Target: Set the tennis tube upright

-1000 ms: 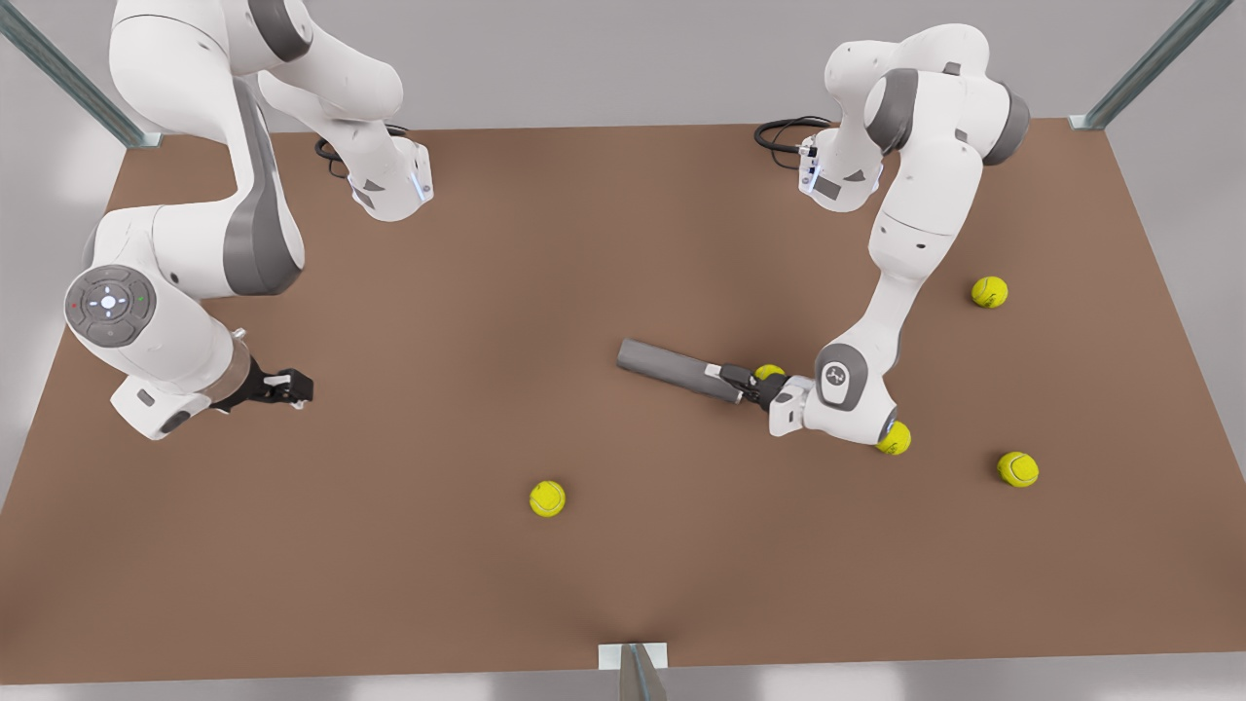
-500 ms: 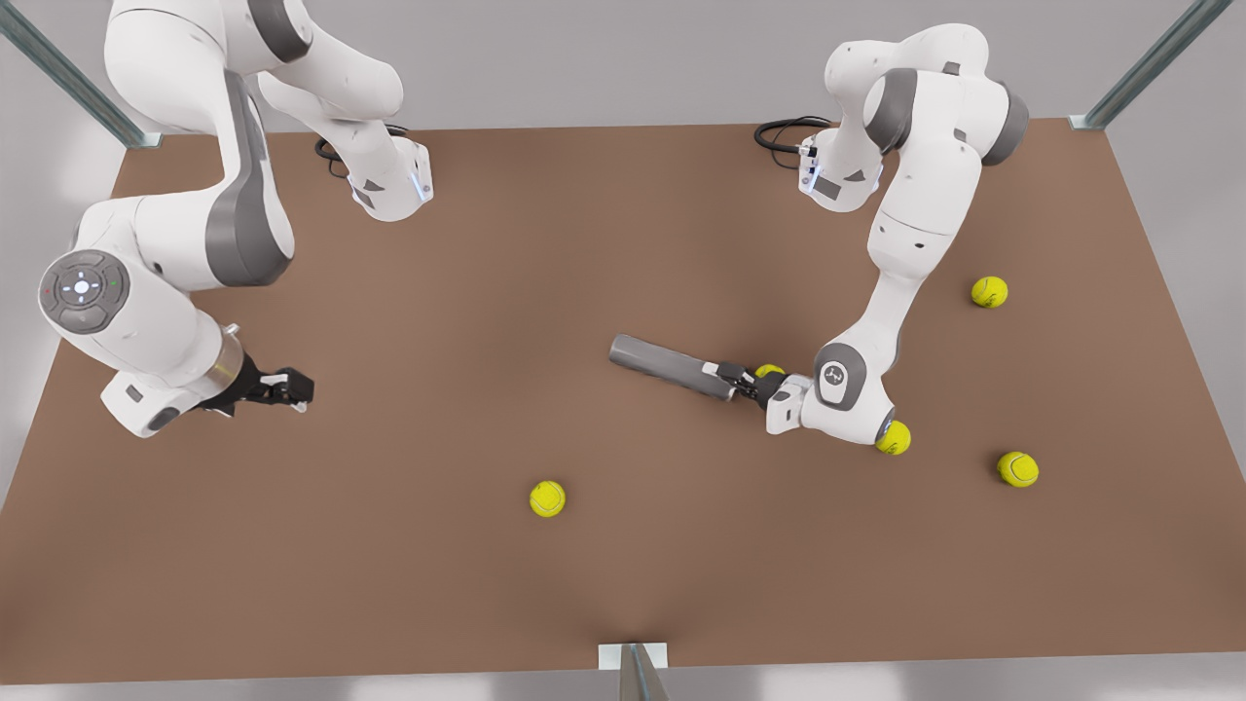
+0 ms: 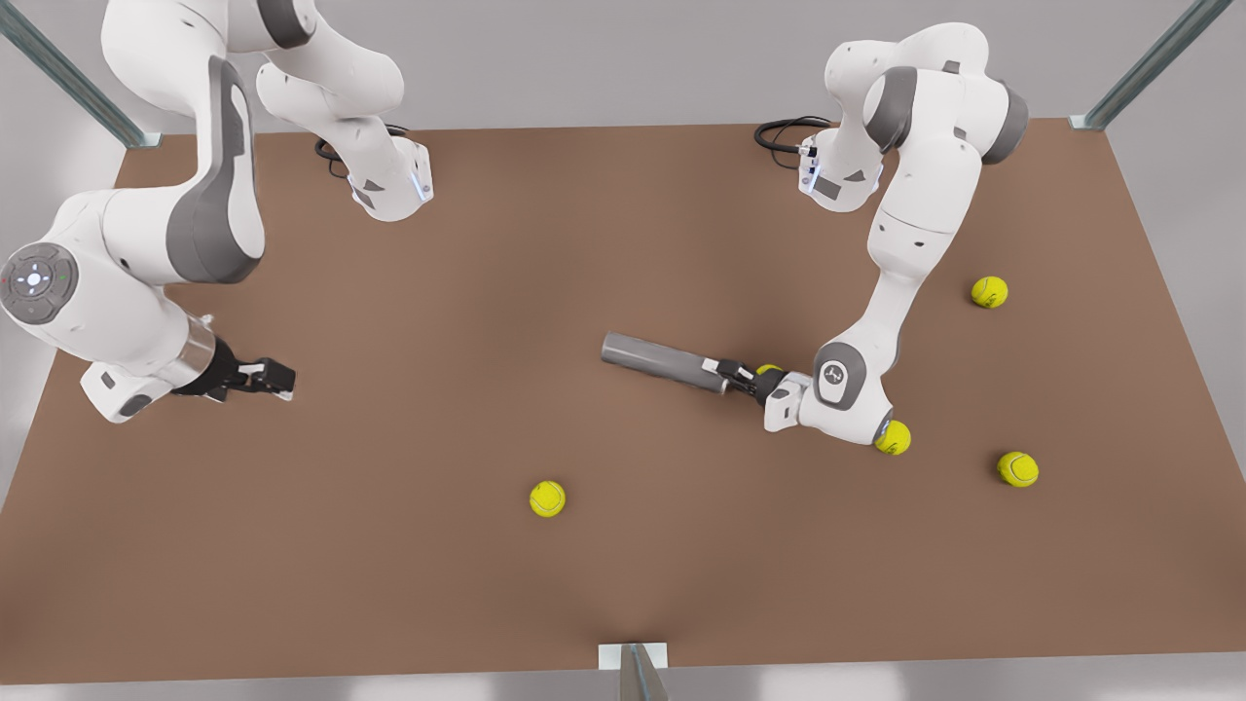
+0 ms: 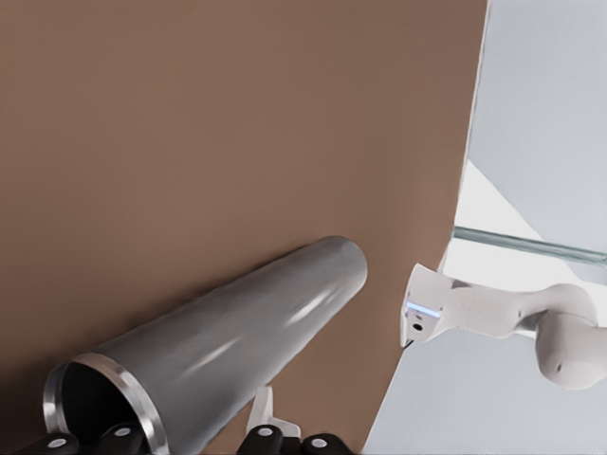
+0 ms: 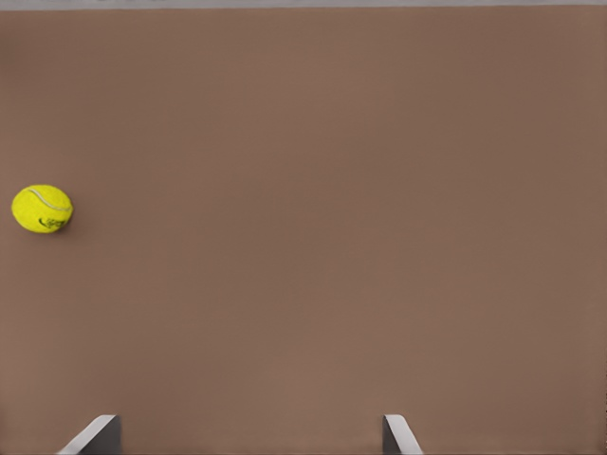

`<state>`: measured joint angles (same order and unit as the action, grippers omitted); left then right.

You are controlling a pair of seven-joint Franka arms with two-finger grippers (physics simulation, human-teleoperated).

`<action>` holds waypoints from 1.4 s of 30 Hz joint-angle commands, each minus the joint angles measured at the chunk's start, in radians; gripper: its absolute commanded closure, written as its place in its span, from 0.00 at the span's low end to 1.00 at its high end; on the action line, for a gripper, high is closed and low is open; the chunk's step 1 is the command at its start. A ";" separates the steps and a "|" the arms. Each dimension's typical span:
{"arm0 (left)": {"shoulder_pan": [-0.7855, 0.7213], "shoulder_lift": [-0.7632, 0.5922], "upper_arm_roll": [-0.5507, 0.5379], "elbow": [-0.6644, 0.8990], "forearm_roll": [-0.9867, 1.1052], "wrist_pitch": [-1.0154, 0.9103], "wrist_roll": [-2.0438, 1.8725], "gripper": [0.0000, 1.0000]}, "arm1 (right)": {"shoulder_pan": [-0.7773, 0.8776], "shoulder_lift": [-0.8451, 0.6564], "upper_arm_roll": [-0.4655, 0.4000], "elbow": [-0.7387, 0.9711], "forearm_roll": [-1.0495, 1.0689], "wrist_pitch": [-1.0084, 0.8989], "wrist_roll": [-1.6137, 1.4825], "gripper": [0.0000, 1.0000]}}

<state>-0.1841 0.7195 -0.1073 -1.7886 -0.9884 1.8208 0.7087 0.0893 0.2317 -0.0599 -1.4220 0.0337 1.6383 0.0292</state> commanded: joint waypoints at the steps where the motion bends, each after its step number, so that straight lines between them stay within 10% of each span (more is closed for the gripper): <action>1: 0.000 0.000 0.000 0.000 0.000 0.000 0.000 0.56 | 0.004 0.000 0.000 0.000 0.000 0.000 0.000 0.00; 22: -0.020 -0.017 0.000 0.000 0.004 -0.041 -0.011 0.69 | 0.001 0.000 -0.003 0.002 -0.014 0.002 -0.002 0.00; 25: -0.020 -0.009 0.000 0.000 0.004 -0.034 -0.009 0.12 | 0.001 0.000 -0.003 0.002 -0.014 0.002 -0.002 0.00; 27: -0.026 -0.002 0.000 0.000 0.004 -0.028 -0.009 0.02 | 0.001 0.000 -0.003 0.002 -0.014 0.002 -0.002 0.00; 42: -0.044 0.006 0.005 -0.060 -0.067 -0.009 0.032 0.02 | 0.012 0.009 0.006 0.000 -0.008 0.006 0.008 0.00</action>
<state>-0.2273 0.7242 -0.1028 -1.8484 -1.0406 1.8105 0.7424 0.1270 0.2408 -0.0453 -1.4220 0.0192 1.6443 0.0382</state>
